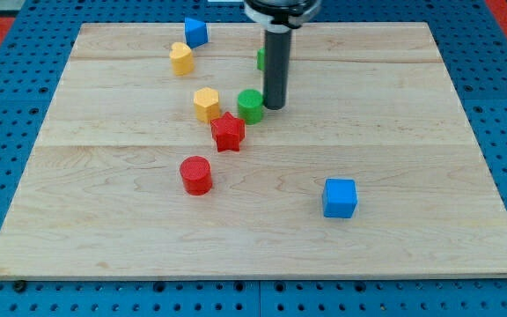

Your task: Move green star to the top of the green circle

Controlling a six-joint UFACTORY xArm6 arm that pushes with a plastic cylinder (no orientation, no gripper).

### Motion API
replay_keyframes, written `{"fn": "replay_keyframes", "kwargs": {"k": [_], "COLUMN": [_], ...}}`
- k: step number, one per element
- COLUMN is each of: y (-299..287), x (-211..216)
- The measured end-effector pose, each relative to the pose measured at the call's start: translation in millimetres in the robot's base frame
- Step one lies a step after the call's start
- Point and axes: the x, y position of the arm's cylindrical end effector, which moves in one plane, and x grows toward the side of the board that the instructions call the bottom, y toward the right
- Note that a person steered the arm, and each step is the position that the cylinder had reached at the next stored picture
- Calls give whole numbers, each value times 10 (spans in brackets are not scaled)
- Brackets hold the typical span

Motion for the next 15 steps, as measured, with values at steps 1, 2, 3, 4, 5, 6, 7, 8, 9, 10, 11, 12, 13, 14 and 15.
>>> {"fn": "replay_keyframes", "kwargs": {"k": [1, 2, 3, 4, 5, 6, 7, 8, 9, 10, 11, 12, 13, 14, 15], "y": [146, 194, 182, -261, -273, -273, -225, 162, 456, 707, 488, 216, 614, 379, -24], "x": [0, 210, 493, 510, 301, -29, -138, -130, -307, -598, -652, -665, -934, -1009, -1014]}}
